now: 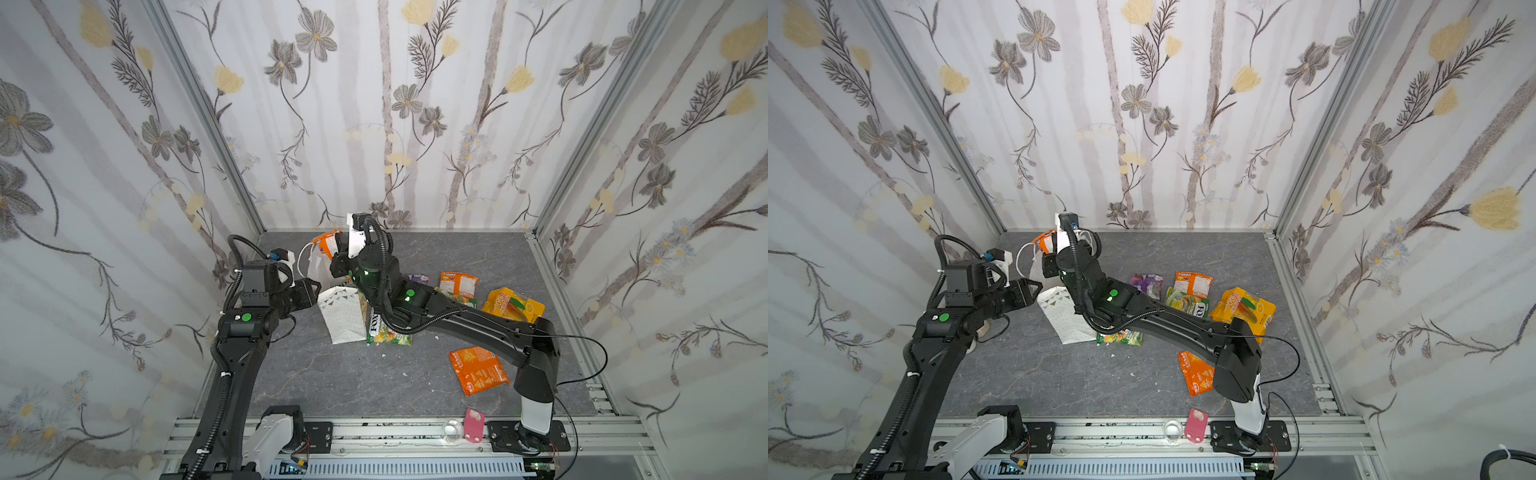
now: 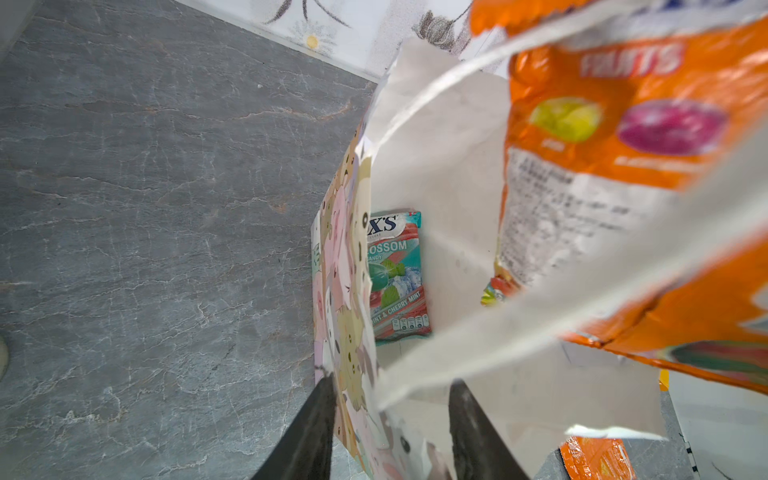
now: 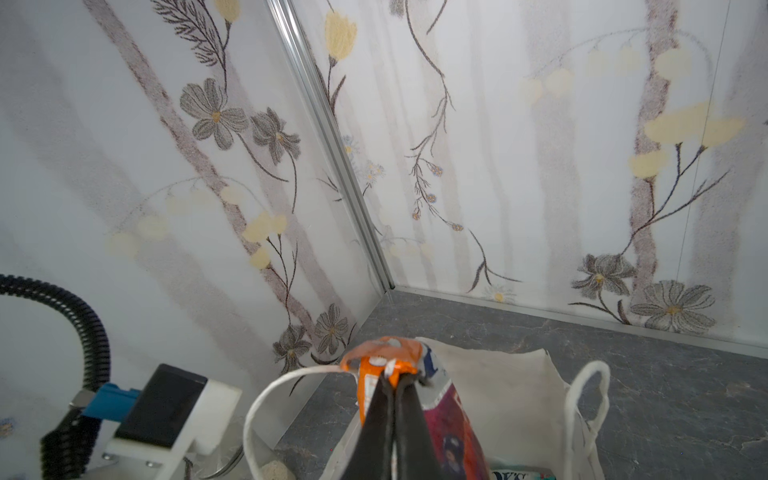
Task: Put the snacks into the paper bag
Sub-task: 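Lower the orange packet into the bag and open the right gripper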
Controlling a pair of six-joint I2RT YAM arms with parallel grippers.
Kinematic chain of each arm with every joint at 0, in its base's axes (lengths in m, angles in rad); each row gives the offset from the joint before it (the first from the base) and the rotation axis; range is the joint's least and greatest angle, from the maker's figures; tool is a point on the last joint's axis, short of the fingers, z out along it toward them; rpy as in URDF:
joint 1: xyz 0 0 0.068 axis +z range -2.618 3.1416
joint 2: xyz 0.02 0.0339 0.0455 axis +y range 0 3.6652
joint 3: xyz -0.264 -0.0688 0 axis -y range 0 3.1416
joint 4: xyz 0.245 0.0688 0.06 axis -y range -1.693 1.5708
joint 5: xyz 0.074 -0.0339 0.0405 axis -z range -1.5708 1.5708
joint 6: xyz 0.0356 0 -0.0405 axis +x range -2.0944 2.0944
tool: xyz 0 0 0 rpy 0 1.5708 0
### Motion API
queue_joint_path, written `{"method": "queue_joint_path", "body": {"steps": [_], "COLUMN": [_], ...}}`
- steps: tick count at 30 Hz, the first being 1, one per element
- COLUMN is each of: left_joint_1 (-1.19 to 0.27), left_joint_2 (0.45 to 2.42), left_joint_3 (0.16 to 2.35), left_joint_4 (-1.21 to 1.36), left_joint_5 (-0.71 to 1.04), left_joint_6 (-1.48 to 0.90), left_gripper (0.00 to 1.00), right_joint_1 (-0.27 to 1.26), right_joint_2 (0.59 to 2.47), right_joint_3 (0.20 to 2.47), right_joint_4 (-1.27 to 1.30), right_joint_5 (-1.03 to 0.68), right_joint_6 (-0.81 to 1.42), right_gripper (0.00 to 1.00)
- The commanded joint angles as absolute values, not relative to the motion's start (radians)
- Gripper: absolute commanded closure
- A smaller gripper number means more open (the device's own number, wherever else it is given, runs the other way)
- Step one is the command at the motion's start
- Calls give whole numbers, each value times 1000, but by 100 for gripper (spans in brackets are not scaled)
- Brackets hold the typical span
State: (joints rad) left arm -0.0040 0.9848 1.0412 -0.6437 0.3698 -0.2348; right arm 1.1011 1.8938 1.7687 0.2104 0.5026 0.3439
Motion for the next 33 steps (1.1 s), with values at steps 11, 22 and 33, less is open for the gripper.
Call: {"method": "queue_joint_path", "body": {"steps": [11,22,33], "left_joint_1": [-3,-3,-3], "left_joint_2": [989,985,991], "left_joint_3": [1039,1033,1038], "left_joint_4": [-626,-629,-623], "left_joint_5": [364,361,356], "left_joint_6": [-227,-225,-227], "left_gripper": [56,56,56], "right_joint_1": [1076,1078,1078], "right_joint_2": [1882,1926,1920], "right_joint_3": [1729,1754,1754], "right_joint_4": [330,301,272], "right_joint_5": [397,358,343], "right_joint_6": [432,481,474], "right_gripper": [100,100,92]}}
